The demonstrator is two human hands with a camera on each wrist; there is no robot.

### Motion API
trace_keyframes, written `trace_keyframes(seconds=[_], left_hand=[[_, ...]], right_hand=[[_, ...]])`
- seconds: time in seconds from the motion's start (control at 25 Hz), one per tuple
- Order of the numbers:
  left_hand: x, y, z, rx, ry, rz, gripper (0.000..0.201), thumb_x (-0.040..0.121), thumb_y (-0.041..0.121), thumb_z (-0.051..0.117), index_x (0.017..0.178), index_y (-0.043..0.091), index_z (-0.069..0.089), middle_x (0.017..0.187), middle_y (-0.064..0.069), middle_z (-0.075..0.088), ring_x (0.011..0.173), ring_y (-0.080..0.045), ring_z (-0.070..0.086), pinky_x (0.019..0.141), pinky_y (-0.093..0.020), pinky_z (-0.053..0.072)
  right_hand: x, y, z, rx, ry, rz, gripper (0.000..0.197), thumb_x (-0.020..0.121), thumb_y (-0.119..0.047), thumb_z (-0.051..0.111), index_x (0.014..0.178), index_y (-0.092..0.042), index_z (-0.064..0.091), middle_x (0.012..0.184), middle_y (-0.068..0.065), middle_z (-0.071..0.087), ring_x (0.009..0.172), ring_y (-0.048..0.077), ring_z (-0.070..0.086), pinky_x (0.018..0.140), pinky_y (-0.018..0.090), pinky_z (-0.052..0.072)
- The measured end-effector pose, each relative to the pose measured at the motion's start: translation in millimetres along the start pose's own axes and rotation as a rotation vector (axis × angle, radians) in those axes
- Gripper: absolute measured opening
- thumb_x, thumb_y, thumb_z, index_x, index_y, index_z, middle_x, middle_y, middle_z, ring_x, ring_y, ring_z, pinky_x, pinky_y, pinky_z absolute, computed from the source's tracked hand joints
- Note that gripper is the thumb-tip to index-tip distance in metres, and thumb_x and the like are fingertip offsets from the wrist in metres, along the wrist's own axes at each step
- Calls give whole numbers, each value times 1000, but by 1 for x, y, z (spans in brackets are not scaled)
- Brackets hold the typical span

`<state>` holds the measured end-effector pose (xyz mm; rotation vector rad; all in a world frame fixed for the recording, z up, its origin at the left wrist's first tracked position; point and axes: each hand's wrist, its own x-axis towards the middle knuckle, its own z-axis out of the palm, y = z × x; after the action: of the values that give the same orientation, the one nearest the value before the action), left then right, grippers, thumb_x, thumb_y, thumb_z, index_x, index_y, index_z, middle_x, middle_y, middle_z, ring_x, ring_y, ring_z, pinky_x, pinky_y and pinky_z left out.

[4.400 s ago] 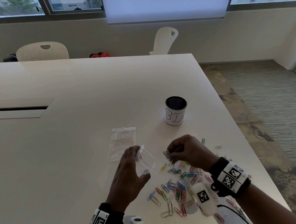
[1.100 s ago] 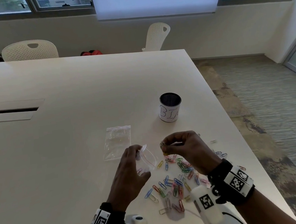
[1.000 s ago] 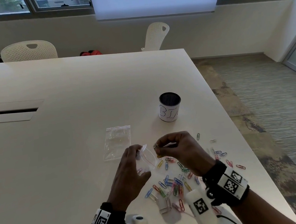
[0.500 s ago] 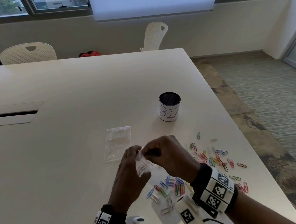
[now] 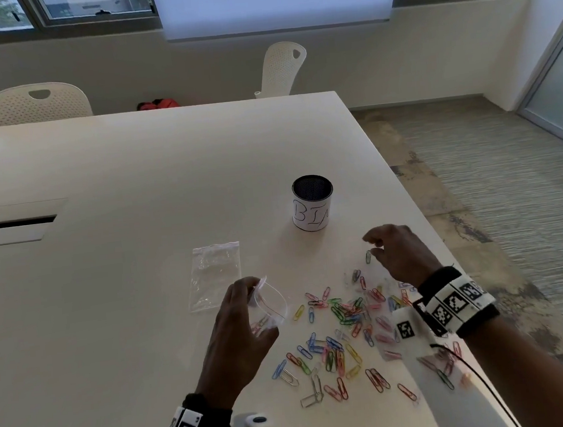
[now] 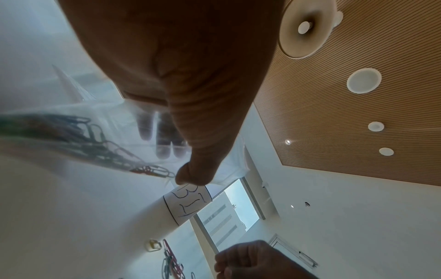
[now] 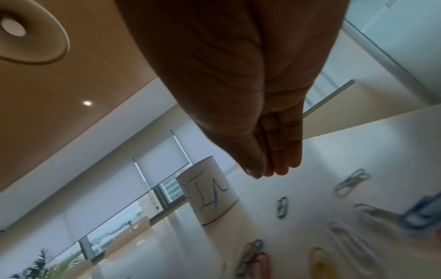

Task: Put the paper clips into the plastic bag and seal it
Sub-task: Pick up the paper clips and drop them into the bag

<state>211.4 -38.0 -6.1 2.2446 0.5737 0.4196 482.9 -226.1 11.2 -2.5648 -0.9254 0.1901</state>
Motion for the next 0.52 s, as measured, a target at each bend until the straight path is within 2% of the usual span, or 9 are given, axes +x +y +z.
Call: trace_keyframes(seconds=[0.12,0.2,0.32,0.44,0.52], left_hand=[[0,1,1,4,-15,-1,70,77,9,84,134,24,47,119,9,55,108,-9,56,89,-13,44],[0,1,2,5,-21,-5,71,77,10,84,136,24,47,121,9,55,109,-8,55,87,-9,41],[0,-2,4,9,-26,-9,71,78,11,84,136,26,46,123,9,55,111,-8,55,84,-7,39],[0,-4,4,6,-25,-2,71,77,11,84,135,27,45,123,9,55,112,-9,56,88,-11,44],[0,-4,4,5,-25,-2,72,78,11,84,136,27,45,124,9,55,113,-9,56,91,-18,49]], right_hand=[[3,14,10,-75,-88,0,39,95,0,61,134,-7,65,133,13,65,120,31,64,102,42,53],[-1,11,16,-104,-153,-30,42,97,5,50,136,-6,64,134,12,61,123,30,60,104,40,51],[-10,2,20,-92,-181,-88,39,99,5,47,129,-7,69,128,8,61,117,27,61,98,30,52],[-26,-13,20,-40,-260,-134,33,100,2,49,116,-12,75,123,2,62,107,20,64,80,9,45],[-36,-25,17,-15,-347,-165,28,101,-3,52,114,-15,74,124,-1,61,107,16,64,82,13,50]])
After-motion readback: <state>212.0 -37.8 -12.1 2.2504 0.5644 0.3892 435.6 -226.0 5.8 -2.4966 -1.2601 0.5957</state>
